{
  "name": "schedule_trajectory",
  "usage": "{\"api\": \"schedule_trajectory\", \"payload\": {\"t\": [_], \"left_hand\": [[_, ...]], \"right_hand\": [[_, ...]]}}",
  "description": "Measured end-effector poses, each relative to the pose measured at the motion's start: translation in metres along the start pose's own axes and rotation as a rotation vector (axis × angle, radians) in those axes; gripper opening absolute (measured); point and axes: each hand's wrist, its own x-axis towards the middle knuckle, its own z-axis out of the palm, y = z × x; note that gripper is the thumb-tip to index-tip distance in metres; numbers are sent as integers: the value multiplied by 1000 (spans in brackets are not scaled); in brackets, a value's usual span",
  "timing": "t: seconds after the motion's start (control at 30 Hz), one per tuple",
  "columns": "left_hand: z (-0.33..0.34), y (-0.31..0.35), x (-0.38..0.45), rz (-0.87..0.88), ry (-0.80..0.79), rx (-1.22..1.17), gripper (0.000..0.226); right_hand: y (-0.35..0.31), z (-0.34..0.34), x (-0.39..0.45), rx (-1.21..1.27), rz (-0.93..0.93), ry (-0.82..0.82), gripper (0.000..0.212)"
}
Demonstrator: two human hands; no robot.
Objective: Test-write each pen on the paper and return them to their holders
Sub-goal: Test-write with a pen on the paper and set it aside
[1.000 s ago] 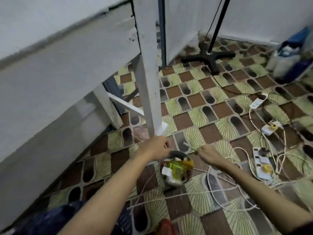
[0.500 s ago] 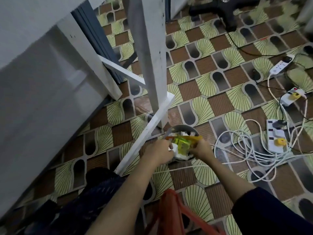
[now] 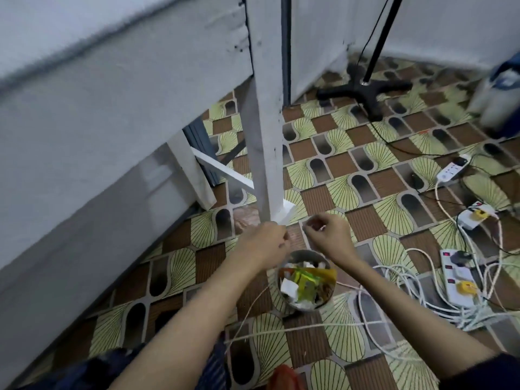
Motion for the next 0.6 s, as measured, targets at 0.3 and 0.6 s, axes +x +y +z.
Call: {"api": "schedule_trajectory", "payload": {"t": [0.3, 0.6], "left_hand": [[-168, 4, -153, 119, 529, 117, 36], [-228, -82, -361, -346, 891, -50, 17]], "right_hand": [[-215, -101, -48, 360, -642, 83, 19], [-424, -29, -118, 381, -995, -323, 12]]}}
